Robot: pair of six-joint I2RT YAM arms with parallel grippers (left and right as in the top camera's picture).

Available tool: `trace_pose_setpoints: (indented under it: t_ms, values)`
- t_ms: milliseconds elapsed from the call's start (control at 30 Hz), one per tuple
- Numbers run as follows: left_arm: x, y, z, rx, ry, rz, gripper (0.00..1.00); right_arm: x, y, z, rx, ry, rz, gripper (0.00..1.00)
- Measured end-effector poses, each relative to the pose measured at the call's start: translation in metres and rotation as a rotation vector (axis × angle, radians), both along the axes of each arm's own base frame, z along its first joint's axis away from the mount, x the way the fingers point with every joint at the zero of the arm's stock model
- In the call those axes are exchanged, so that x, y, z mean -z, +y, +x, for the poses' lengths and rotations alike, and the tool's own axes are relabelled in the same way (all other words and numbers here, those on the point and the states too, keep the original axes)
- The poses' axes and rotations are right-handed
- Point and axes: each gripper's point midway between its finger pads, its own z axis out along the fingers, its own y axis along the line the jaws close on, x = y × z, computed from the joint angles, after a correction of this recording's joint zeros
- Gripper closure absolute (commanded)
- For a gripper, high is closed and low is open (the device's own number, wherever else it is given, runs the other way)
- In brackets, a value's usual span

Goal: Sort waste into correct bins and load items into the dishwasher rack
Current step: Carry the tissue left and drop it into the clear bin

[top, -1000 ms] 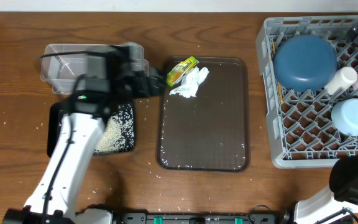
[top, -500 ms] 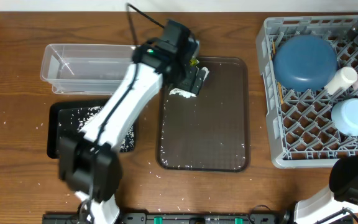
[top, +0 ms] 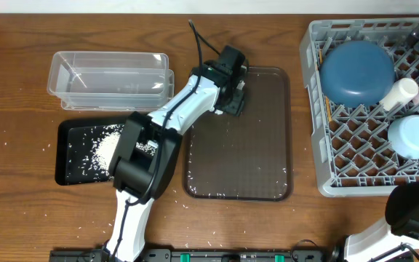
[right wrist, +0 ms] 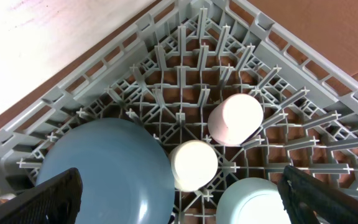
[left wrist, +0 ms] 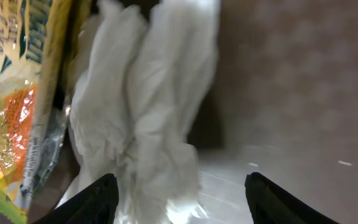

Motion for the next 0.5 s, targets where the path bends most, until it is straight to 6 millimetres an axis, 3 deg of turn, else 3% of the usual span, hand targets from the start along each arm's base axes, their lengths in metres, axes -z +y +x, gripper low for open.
trace_pose_setpoints:
  t_ms: [133, 200, 467, 500]
  values:
    - [0.006, 0.009, 0.007, -0.039, -0.026, 0.051, 0.37, 0.000, 0.000, 0.000, 0.000, 0.000, 0.000, 0.01]
    - [0.005, 0.011, 0.012, -0.057, -0.048, 0.059, 0.45, 0.000, 0.000, 0.000, 0.000, 0.000, 0.000, 0.01]
    - [0.005, 0.015, 0.012, -0.074, -0.059, 0.088, 0.93, 0.000, 0.000, 0.000, 0.000, 0.000, 0.000, 0.01]
    - [0.005, 0.014, 0.011, -0.072, -0.056, 0.092, 0.94, 0.000, 0.000, 0.000, 0.000, 0.000, 0.000, 0.01]
